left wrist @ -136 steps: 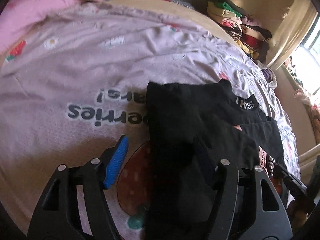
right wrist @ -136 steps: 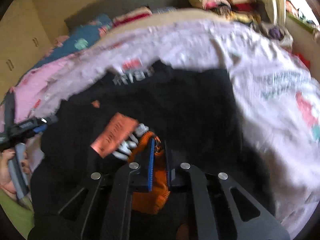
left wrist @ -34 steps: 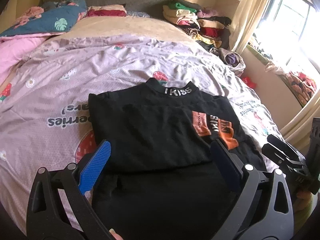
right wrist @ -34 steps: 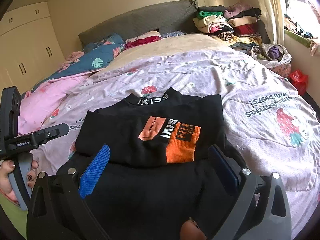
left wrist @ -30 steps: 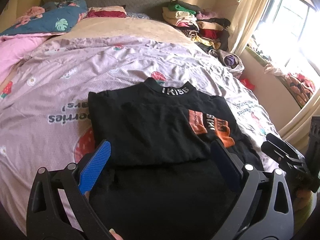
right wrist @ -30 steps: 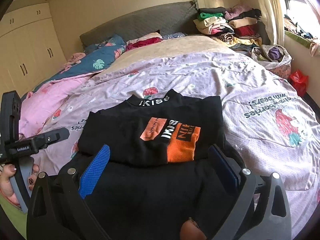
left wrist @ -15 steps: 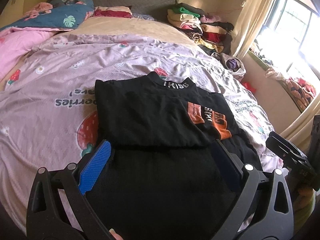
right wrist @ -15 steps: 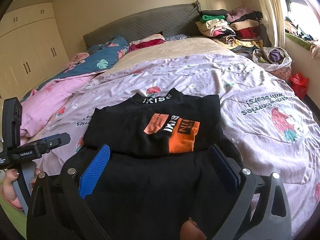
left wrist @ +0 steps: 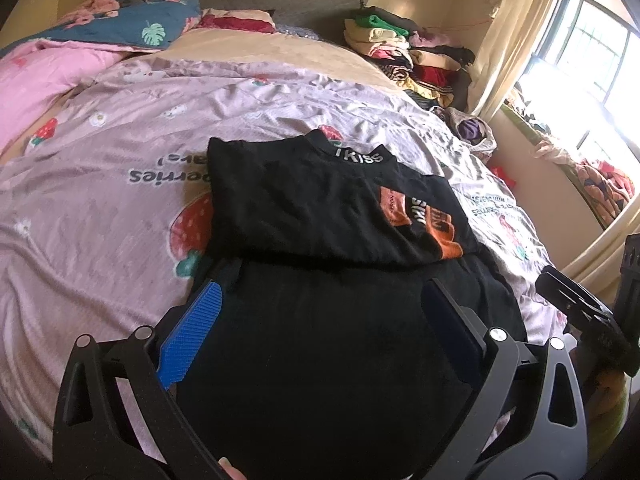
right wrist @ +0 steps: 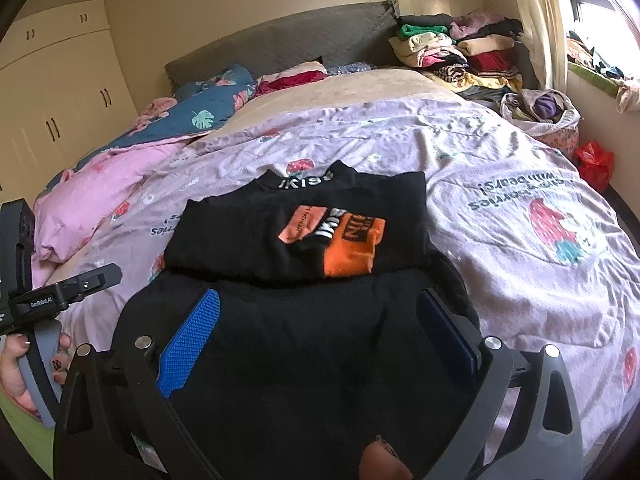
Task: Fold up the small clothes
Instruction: 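Move both open grippers along the black shirt to its hem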
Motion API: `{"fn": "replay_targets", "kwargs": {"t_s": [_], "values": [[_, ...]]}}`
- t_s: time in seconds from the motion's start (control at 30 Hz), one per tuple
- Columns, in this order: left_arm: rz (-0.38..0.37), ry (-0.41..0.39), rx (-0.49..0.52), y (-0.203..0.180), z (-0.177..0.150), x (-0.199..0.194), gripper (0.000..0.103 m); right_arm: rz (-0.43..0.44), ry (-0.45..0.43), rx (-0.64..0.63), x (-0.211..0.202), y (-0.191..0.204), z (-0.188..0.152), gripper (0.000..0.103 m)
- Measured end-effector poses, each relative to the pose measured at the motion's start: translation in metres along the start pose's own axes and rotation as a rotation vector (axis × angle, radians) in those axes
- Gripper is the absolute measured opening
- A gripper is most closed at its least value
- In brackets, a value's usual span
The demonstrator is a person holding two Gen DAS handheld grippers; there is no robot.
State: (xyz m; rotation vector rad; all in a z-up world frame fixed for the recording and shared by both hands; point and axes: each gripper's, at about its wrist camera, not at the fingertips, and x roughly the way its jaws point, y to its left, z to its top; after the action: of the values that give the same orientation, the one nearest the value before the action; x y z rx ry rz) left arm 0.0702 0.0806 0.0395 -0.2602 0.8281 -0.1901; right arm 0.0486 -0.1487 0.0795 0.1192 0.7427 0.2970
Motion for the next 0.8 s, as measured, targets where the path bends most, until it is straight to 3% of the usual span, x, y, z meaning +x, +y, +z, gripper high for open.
{"fn": "replay_targets", "kwargs": {"t_s": [0.53,0.8], "values": [[0.103,0.067,-0.034,0.039,-0.045,-0.015,0.093,-0.048,0.045,-0.008,-0.017,-0.023,-0.033,0.098],[0.116,0.089,-0.026,0.049,-0.064,-0.026,0.093,-0.059,0.046,-0.016,-0.021,-0.025,-0.038,0.098]]}}
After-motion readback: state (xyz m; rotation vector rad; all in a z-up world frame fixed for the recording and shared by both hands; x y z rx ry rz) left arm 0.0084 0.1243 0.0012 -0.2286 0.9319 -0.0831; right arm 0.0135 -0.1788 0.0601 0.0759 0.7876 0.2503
